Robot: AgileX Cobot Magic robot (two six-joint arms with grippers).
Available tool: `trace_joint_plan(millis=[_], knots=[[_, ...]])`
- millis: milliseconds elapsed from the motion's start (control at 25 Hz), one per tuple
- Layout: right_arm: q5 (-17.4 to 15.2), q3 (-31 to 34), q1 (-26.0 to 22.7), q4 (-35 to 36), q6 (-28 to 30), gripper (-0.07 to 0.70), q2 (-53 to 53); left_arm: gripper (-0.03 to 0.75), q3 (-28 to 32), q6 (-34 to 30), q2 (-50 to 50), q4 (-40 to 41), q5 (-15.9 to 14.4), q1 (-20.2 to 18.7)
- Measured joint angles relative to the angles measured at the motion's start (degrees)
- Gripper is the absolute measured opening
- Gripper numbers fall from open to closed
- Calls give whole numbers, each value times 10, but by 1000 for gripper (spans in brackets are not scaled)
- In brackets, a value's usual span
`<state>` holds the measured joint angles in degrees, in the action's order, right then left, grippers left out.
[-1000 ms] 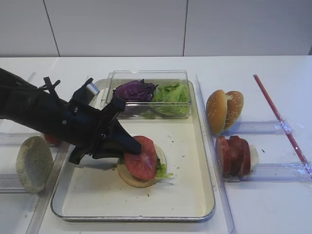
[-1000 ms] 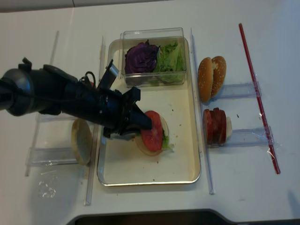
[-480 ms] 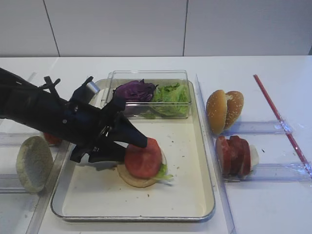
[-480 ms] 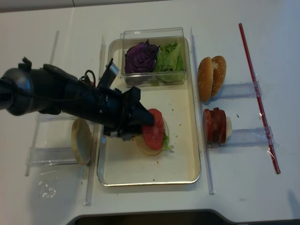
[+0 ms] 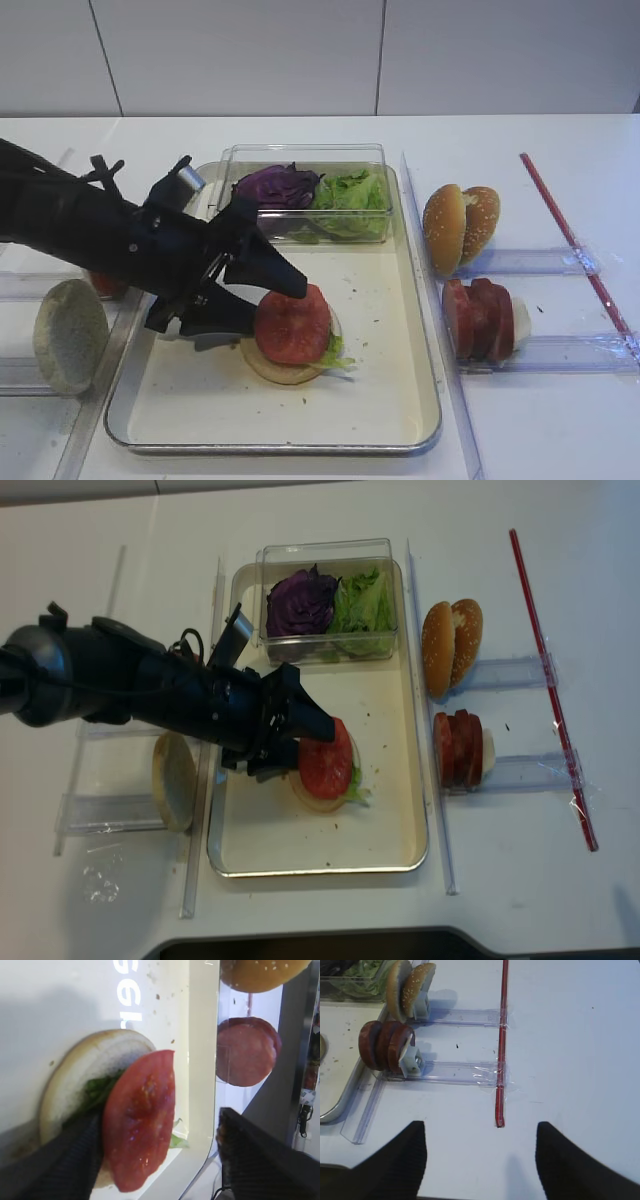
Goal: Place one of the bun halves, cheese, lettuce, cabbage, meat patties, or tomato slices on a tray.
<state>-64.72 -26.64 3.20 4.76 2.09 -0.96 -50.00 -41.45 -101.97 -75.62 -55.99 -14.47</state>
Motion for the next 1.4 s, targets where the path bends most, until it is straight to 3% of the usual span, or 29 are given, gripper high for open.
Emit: trace_joint_plan(millis=[680, 1400], knots=[[0, 0, 0, 0, 0, 505, 0, 483, -92, 104, 0, 161, -47, 0], [-1, 0, 0, 0, 2, 505, 0, 480, -253, 235, 0, 405, -112, 0]])
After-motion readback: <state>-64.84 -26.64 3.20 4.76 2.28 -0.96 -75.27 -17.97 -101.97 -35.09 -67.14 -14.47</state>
